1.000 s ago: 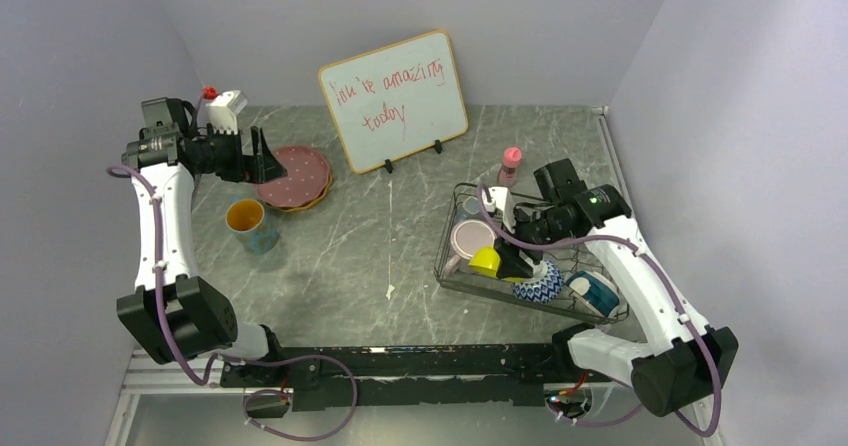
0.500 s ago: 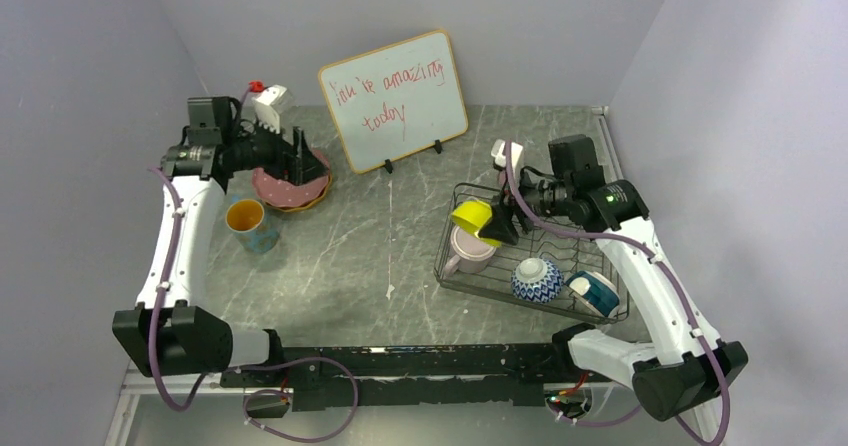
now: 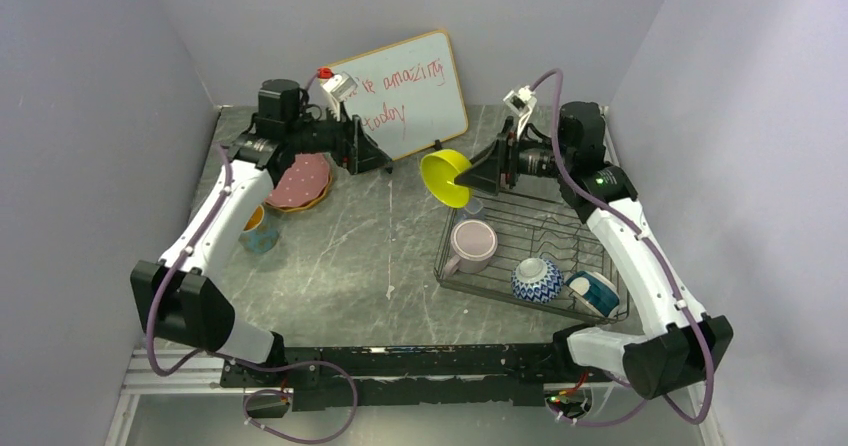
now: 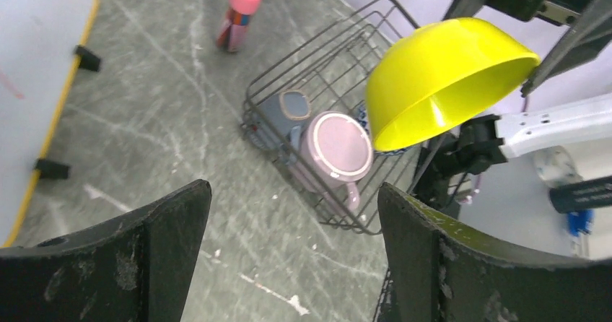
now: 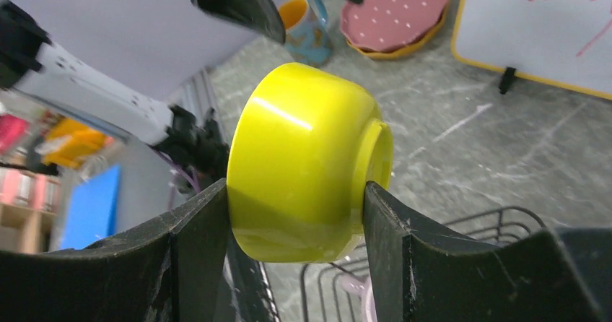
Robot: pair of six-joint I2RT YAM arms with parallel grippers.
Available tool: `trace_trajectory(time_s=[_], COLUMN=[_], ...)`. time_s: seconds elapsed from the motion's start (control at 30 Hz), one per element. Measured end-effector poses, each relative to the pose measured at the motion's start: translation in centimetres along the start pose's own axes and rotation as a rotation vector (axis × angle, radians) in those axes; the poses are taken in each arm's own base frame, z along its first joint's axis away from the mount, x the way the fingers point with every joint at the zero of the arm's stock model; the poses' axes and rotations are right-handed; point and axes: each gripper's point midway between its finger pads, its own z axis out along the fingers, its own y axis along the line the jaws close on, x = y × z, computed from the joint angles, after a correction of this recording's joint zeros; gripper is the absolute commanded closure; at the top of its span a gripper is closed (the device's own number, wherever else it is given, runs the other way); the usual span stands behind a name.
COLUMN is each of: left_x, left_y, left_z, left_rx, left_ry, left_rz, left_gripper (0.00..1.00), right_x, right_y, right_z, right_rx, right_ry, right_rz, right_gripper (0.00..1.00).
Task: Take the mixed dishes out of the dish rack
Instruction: Place the bowl at the center of the board.
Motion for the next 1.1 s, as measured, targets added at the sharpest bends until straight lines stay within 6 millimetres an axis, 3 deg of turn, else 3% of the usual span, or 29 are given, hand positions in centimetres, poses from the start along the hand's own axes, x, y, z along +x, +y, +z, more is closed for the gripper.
trace_trajectory(time_s=[0.17, 0.4, 0.7, 0.77, 1.1], left_x=[0.1, -0.8, 0.2, 0.3, 0.1], left_y=[-1.4, -3.2, -3.9, -4.0, -4.6], left_z=[2.3, 4.3, 7.4, 7.7, 8.2], left_rx=[0.102, 0.181, 0.215, 0.218, 0.235], left_ry=[-0.017, -0.052, -0.031, -0.030, -0.040], left_rz=[-0.029, -0.051, -0.097, -0.099, -0.091], left_gripper=[0.09, 0.14, 0.24, 0.30, 0.81], right_x=[-1.4, -0.9, -1.4, -1.4, -1.1], right_y=[-0.3, -1.2, -1.1, -1.1, -1.6], right_z=[0.9, 2.1, 2.2, 2.1, 2.0], right_rx=[-0.071, -0.135, -0.192, -0.197, -0.190], right_ry=[-0.071, -0.094, -0.133, -0.140, -0.150], right_rz=[0.151, 0.325, 0.414, 0.420, 0.459], right_gripper=[1.00, 1.00, 1.00, 1.00, 1.00])
